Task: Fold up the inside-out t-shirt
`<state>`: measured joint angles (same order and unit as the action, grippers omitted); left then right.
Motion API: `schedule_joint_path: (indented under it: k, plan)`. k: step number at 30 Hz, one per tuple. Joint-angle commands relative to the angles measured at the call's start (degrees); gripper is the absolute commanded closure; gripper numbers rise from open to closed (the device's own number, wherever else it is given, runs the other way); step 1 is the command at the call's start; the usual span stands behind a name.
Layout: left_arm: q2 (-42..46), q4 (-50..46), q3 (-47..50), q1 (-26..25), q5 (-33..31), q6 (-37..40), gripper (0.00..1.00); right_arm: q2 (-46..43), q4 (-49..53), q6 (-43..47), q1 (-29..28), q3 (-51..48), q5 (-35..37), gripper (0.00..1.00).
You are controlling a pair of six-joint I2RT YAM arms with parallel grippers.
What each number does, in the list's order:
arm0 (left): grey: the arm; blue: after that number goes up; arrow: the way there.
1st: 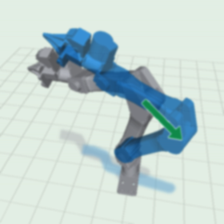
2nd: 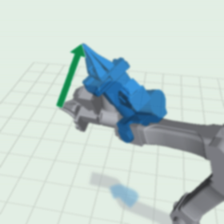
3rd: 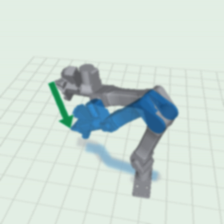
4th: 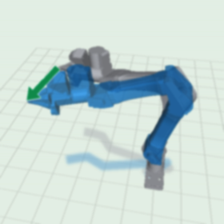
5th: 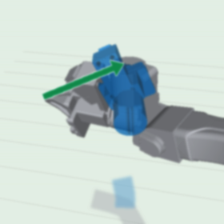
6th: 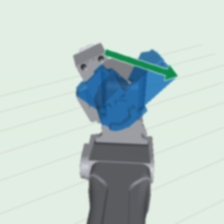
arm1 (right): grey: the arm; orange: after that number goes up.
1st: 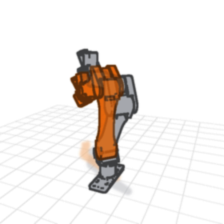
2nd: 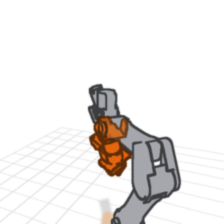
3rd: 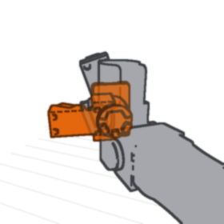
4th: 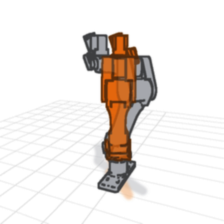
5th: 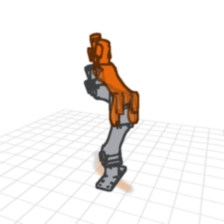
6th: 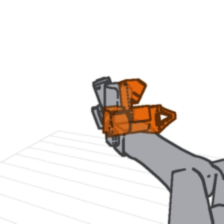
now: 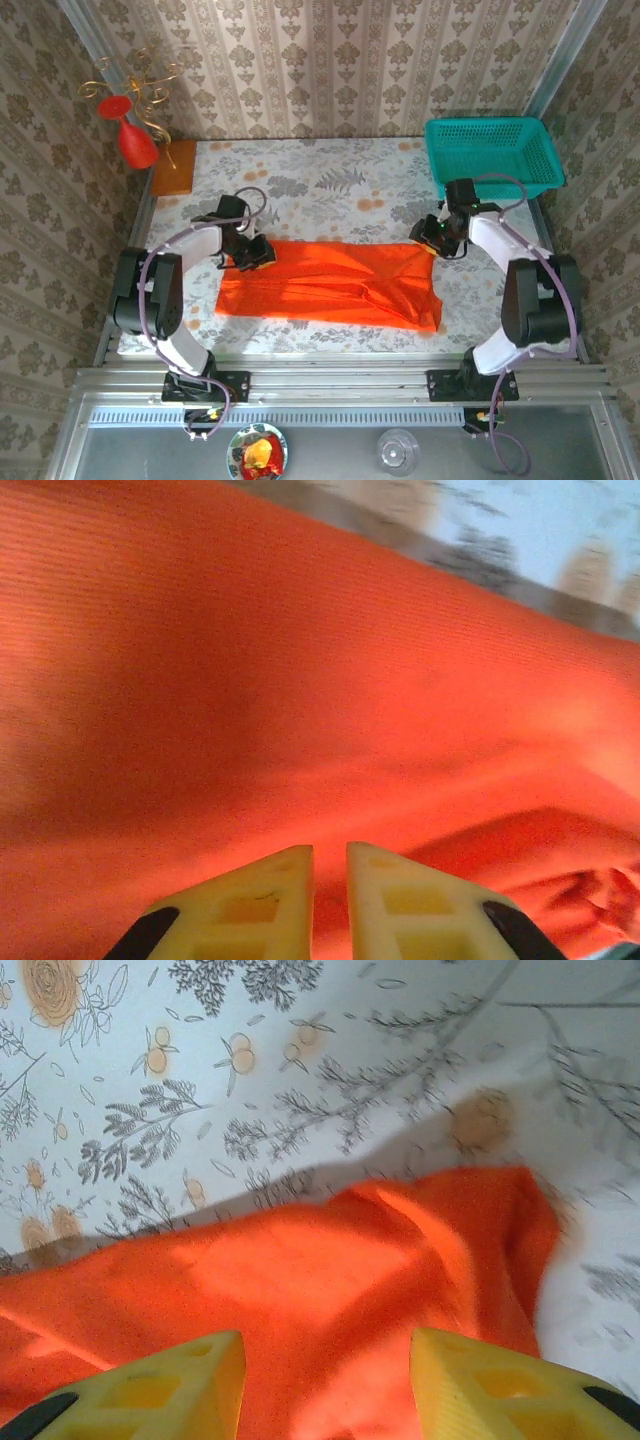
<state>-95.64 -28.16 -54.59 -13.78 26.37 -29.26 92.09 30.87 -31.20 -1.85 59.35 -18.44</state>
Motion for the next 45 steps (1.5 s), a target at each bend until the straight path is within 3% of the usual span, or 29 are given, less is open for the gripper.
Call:
schedule_joint_path:
  k: [1, 11, 15, 20, 26, 33, 40, 45]
  plan:
    - [-3.2, -1.7, 1.3, 3.1, -2.1, 4.9, 0.83, 5.0, -3.8, 1.3, 0.3, 2.9, -3.2, 0.5]
    - [-5.9, 2.4, 7.4, 9.4, -1.5, 3.5, 0.84, 15.0, -0.4, 2.6, 1.8, 6.6, 10.8, 0.44]
    - [-3.9, 3.1, 8.7, 9.6, -1.2, 2.5, 0.83, 14.6, -1.7, 3.0, 2.0, 6.7, 5.7, 0.44]
    - [1.7, 2.2, 7.4, 9.6, 1.8, 2.2, 0.79, 4.9, 2.4, 2.9, -0.2, 7.3, 2.1, 0.44]
    - [8.1, -3.7, 3.8, 9.6, 0.0, 3.1, 0.76, -5.5, 4.5, -1.1, -8.0, 2.3, -3.6, 0.44]
    - [6.5, -6.0, 4.1, 9.7, -1.6, 4.6, 0.82, -7.5, -1.1, -9.8, -22.3, -4.1, -7.2, 0.44]
    - [3.0, -0.7, 7.4, 11.1, -0.1, 2.9, 0.84, 0.9, -14.3, -14.7, -27.0, -8.7, -12.1, 0.44]
    - [2.1, 0.5, 9.1, 15.7, -1.0, 2.8, 0.85, 6.7, -7.4, -13.7, -27.1, -8.1, -2.7, 0.44]
